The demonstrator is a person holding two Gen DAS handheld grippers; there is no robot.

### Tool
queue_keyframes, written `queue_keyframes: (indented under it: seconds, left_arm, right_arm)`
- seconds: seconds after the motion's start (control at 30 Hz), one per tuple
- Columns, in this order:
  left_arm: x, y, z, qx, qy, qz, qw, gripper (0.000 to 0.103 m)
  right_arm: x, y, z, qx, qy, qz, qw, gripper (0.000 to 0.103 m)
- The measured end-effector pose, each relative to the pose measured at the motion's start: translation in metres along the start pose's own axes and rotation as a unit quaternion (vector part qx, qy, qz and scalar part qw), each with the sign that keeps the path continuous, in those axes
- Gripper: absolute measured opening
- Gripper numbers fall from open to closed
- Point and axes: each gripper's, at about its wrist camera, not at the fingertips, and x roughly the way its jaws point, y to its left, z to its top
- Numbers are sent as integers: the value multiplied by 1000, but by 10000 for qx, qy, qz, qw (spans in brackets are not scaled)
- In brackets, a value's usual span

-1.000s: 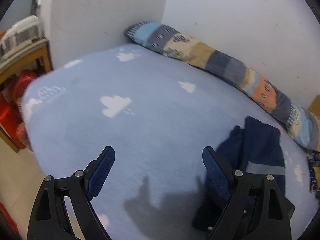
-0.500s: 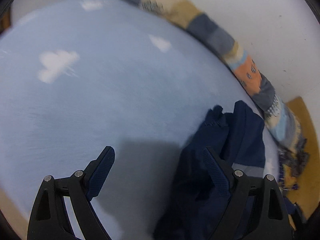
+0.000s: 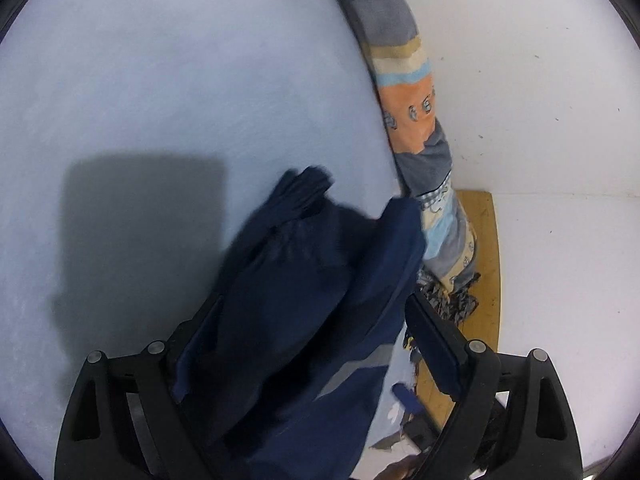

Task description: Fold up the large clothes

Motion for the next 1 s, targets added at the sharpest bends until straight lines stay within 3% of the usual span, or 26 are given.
queue_keyframes:
  seconds: [0.13, 0.3, 0.33, 0.37, 0.4, 0.43, 0.47, 0.5, 0.6, 0.63, 0.7, 0.77, 0.8, 0.93, 1.0]
  left_arm:
    - [5, -35, 12, 673, -172, 163, 9975, 89]
    - [25, -35, 24, 786, -338, -172, 9962, 88]
    - [23, -42, 25, 997, -473, -298, 9935, 83]
    - [20, -53, 25, 1325, -598, -552, 9878, 59]
    - [14, -67, 23, 1707, -640, -934, 9788, 46]
    - [7, -78, 21, 2014, -742, -1009, 9715, 41]
    - [3, -89, 19, 2416, -929, -697, 9634, 41]
    - [6, -90, 22, 2444, -937, -389, 9644, 41]
    - [23, -61, 42, 1775, -678, 130, 9817, 41]
    - [23, -55, 47, 1574, -583, 150, 9857, 45]
    - [18, -53, 51, 1429, -352, 175, 9889, 60]
    - [9, -61, 47, 1620, -280, 231, 9861, 88]
    - [7, -65, 45, 1722, -173, 285, 9845, 93]
    - [0, -64, 35, 1977, -12, 394, 9795, 94]
    - [0, -46, 31, 1713, 336, 446, 9836, 79]
  right_arm:
    - [4, 4, -3, -155, -24, -108, 9998, 71]
    - [17, 5, -11, -202, 120, -271, 9994, 71]
    - [17, 8, -12, -275, 121, -323, 9990, 71]
    - [17, 11, -12, -336, 125, -336, 9988, 71]
    - [17, 13, -13, -361, 134, -296, 9988, 71]
    - [18, 15, -13, -361, 151, -252, 9989, 71]
    - [18, 17, -15, -368, 163, -217, 9990, 71]
    - [19, 19, -17, -403, 191, -200, 9988, 71]
    - [19, 20, -18, -477, 192, -224, 9984, 71]
    - [17, 19, -16, -470, 188, -213, 9985, 71]
    - [12, 16, -13, -411, 147, -202, 9988, 71]
    - [7, 12, -10, -319, 86, -122, 9994, 71]
    - [4, 10, -8, -294, 68, -103, 9995, 71]
    - [1, 6, -6, -213, 67, -86, 9997, 71]
    - [1, 6, -6, -211, 78, -72, 9997, 71]
